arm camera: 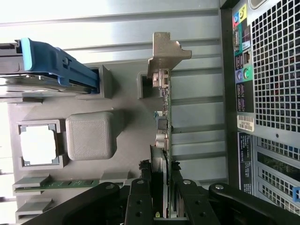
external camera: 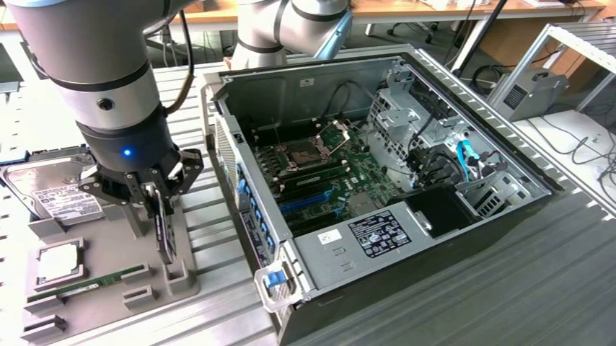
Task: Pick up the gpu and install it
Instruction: 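Pick up the gpu and move the gpu toward the slot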
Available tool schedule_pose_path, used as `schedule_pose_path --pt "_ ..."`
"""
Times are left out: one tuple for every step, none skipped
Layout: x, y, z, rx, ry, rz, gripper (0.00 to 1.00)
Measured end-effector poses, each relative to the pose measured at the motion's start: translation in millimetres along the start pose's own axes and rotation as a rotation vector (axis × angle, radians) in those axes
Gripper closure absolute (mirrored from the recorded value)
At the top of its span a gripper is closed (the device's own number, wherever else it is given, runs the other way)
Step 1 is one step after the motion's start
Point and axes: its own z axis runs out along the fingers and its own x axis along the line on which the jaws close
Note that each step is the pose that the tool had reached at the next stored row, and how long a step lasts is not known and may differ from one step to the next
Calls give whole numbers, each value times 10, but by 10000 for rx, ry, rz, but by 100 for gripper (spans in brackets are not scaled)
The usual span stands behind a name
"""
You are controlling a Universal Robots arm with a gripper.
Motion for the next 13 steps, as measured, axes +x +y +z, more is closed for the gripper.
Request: schedule_pose_path --pt "0 0 -2 0 0 0 73" --pt "0 0 -5 0 0 0 73" --pt "0 0 -7 0 0 0 73" --pt "0 0 -11 1 0 0 73" --pt "0 0 -16 1 1 0 73" --pt "0 0 -18 0 0 0 73" --pt "-1 0 -20 0 0 0 73" --pt "-1 0 -24 1 0 1 73" --pt "-1 0 -27 1 1 0 73" --pt "-1 0 -30 0 0 0 73" --pt "-1 0 -33 0 0 0 73" --pt "-1 0 -36 0 0 0 73" --pt "-1 0 -39 0 0 0 73"
